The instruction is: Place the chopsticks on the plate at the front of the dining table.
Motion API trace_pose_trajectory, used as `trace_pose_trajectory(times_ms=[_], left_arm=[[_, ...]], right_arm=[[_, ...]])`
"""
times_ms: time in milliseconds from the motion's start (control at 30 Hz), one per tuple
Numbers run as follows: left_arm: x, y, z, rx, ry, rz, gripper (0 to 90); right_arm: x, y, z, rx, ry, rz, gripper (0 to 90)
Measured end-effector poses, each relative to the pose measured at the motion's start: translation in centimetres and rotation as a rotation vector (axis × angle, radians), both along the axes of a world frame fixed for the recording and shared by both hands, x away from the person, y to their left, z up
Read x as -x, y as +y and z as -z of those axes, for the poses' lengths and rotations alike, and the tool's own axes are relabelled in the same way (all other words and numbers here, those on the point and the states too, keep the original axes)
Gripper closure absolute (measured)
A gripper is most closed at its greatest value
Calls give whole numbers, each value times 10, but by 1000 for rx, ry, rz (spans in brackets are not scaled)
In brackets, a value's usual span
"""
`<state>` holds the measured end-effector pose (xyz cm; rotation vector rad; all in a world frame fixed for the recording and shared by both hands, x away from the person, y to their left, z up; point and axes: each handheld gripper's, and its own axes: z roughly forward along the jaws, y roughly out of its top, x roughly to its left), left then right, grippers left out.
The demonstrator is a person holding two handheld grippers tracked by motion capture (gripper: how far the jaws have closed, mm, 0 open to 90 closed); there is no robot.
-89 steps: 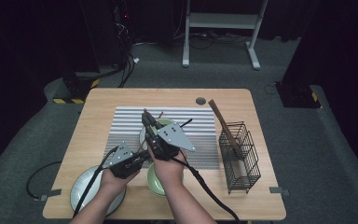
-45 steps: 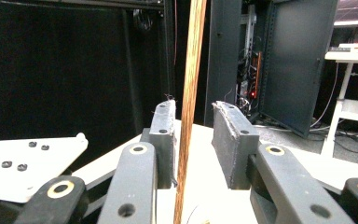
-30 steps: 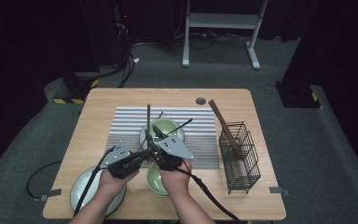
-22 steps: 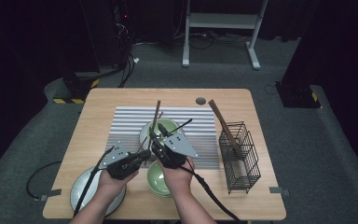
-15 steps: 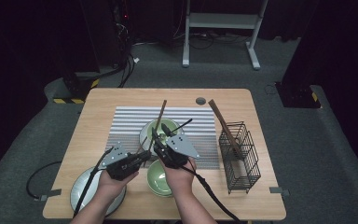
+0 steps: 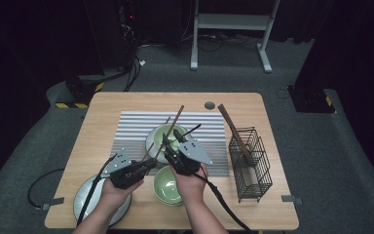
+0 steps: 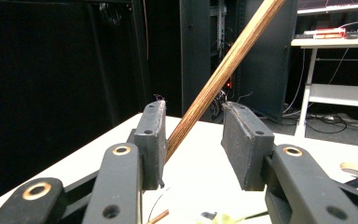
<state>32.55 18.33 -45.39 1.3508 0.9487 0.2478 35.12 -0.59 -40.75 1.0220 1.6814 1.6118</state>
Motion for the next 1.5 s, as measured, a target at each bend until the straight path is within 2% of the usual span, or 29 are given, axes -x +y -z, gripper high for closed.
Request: trace_pose_trajectory(times_ms=[400,867,1067,1367,1500], left_arm=[[1,4,5,-5,14,11,850],[3,6,3,0,0,11,846],[3,7,4,-2,4,13,846],[5,9,3,18,1,10,845],[5,12,4,2,-8,12,845]], right_arm=[[-3,-4,9,-16,35,0,574],[-3,-7,12,-26,42,3,571],[-4,-9,13,-42,60,-4,573],[-5,-8,14,-45,61,-5,569],[-5,-8,16,-50,70,-7,564]])
